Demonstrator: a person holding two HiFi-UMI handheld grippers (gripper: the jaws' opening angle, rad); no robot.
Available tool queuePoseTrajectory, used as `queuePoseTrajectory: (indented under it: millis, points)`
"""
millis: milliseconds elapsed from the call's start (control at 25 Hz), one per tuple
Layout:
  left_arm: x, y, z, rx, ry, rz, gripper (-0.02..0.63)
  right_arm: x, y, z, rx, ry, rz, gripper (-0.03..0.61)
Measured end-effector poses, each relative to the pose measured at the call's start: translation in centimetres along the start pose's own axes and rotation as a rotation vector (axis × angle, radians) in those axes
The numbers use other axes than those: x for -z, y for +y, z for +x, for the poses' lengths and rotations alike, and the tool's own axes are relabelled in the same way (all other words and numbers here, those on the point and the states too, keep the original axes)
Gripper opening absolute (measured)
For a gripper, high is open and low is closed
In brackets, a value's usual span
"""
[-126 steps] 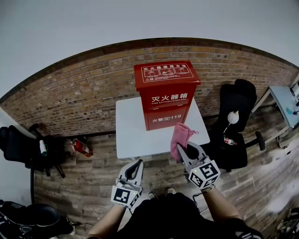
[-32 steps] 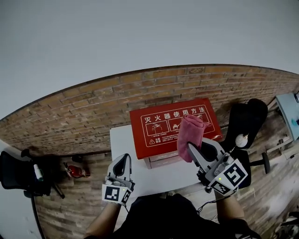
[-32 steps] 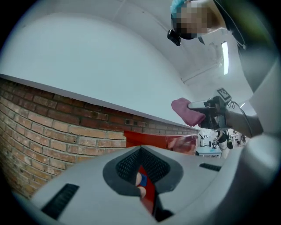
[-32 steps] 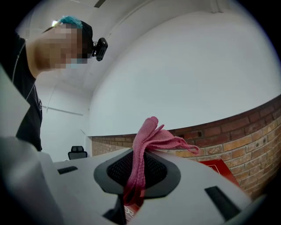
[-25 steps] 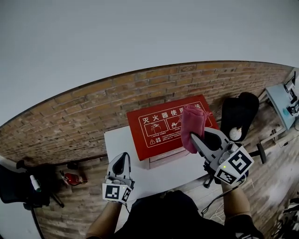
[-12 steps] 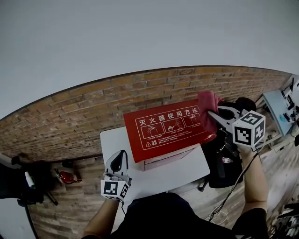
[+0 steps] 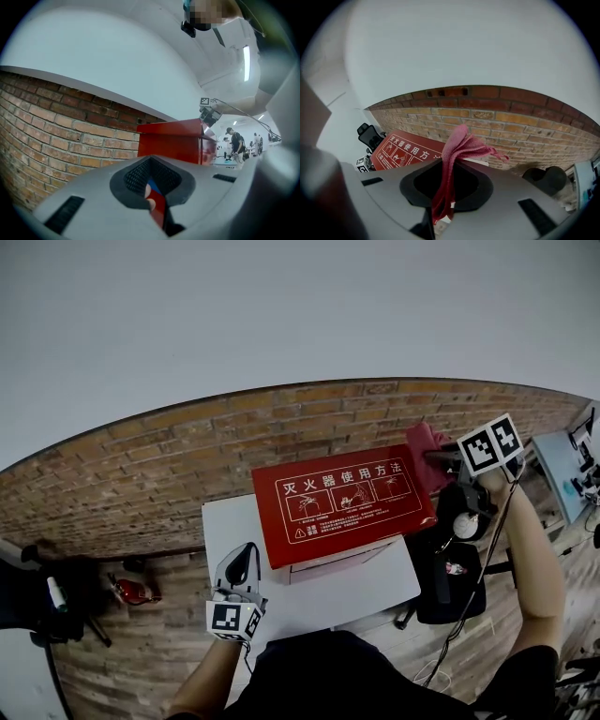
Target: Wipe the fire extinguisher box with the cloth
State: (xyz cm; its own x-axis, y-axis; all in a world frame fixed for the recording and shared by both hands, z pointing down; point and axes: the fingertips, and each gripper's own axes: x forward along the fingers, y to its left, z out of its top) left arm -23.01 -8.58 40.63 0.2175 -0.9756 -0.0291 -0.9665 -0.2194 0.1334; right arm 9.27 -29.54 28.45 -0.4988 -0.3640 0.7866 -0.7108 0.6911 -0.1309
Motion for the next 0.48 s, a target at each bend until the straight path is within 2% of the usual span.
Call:
queuePoseTrajectory:
  millis: [200,480]
  points:
    - [0.5,0.0,0.0,-0.005,0.006,-0.008,0.029,0.5,-1.9,1.9,0.039,0.129,0.003,0.061]
    - [1.1,0.3,0.0,-0.001,0.002,-0.012,0.029,0.7,-1.3,4.0,0.046,0.204,-0.025,0.061]
